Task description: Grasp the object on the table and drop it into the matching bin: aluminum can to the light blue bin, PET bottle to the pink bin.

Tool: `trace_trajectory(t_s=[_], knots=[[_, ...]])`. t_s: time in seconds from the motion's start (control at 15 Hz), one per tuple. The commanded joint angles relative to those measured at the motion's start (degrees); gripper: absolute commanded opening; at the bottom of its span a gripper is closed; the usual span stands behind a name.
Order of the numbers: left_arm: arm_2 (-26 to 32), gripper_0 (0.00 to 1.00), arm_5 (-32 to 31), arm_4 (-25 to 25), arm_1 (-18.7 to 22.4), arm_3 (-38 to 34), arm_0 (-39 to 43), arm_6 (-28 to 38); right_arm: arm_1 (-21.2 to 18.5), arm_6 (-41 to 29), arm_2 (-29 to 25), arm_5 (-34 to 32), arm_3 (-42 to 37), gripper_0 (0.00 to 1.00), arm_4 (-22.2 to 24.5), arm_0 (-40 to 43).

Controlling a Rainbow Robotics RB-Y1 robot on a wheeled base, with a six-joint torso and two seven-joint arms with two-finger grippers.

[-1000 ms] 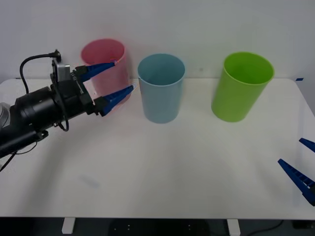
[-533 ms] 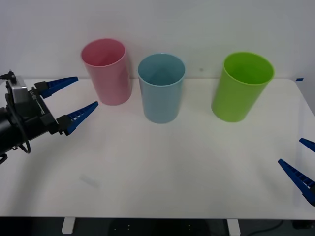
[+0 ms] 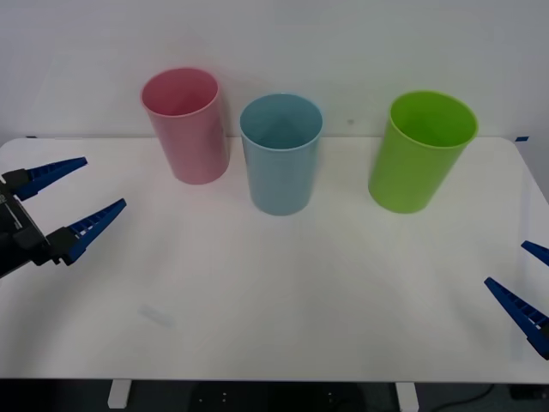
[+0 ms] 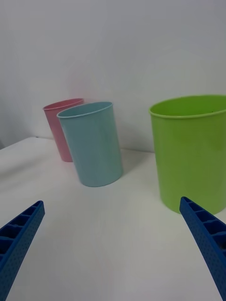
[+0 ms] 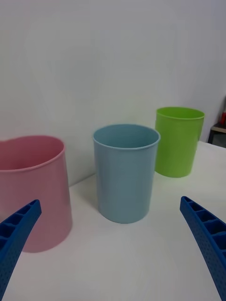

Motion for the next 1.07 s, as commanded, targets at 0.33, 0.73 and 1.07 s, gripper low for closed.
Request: trace_trajectory(t_s=[0.33,0.73,1.07], knots=[[7.08,1.0,-3.55,-1.32,0.02,-1.31,5.5,-0.71,0.0,0.0,0.0,0.0,0.0,1.0,0.0,0.0],[8.75,1.0,-2.58,-1.23,-0.06,-1.31,9.37,-0.89,0.0,0.0,0.0,0.0,0.0,1.0,0.0,0.0],[8.31,1.0,-2.14,-1.14,-0.06,-1.31,9.81,-0.36,0.0,0.0,0.0,0.0,0.0,1.0,0.0,0.0]])
